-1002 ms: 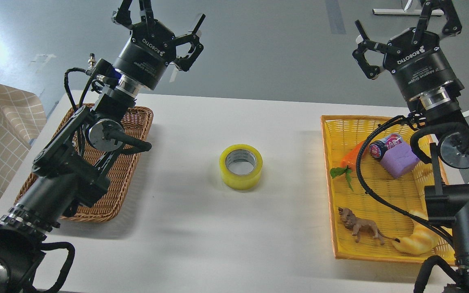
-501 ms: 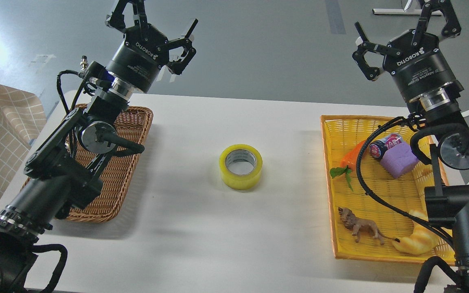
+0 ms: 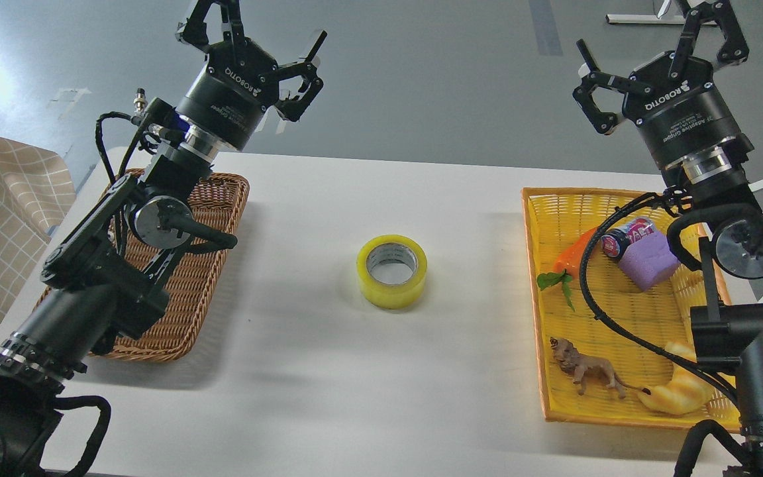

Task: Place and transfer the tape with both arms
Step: 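Reach the left gripper over to the tape roll on the table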

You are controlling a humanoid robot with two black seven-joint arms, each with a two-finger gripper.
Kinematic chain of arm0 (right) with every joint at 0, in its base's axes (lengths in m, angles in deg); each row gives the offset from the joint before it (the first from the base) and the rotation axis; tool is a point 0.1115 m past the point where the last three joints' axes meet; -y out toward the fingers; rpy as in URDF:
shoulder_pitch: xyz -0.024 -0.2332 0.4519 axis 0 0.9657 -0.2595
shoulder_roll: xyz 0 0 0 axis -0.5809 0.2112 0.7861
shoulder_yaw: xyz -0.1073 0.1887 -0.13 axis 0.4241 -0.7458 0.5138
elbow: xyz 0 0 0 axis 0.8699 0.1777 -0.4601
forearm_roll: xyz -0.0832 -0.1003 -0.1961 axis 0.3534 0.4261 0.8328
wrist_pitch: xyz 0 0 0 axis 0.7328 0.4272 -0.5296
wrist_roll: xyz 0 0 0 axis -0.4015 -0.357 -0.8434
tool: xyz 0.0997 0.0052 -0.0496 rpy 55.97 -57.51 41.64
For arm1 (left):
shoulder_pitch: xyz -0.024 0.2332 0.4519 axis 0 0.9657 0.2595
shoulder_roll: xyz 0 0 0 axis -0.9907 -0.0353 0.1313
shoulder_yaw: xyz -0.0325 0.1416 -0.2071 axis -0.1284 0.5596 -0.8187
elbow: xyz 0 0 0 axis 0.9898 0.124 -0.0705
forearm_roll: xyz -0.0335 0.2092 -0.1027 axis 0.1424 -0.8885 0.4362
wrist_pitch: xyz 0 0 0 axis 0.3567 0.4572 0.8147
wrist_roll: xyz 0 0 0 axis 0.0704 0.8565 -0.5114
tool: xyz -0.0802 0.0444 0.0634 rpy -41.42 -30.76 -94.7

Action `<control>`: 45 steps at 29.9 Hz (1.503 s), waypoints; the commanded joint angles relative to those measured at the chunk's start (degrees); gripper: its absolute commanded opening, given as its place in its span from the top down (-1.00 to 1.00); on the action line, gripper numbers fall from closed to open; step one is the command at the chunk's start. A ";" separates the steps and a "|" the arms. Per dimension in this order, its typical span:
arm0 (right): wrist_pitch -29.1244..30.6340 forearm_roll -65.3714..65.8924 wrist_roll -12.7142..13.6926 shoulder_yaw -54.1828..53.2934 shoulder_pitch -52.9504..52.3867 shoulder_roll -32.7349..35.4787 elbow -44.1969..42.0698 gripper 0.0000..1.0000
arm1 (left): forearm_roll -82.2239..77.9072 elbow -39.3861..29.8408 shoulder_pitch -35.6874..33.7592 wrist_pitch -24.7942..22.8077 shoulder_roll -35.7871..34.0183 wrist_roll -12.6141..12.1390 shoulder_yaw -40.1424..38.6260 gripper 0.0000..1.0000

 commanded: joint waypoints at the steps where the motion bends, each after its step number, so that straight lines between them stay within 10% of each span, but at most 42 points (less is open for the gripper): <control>1: 0.00 0.00 0.00 0.00 0.41 0.00 0.16 -0.97 | -0.87 0.01 -0.26 0.00 -0.35 -1.43 0.69 -0.95; 17: 0.00 0.00 0.00 0.00 0.42 0.00 0.25 -0.97 | -32.06 -7.98 -3.25 2.51 -3.86 -1.69 4.12 -0.95; 45: 0.00 0.00 -0.09 0.00 0.68 0.00 0.17 -0.97 | -64.32 -8.78 -19.95 5.15 -7.73 -16.63 33.21 -0.95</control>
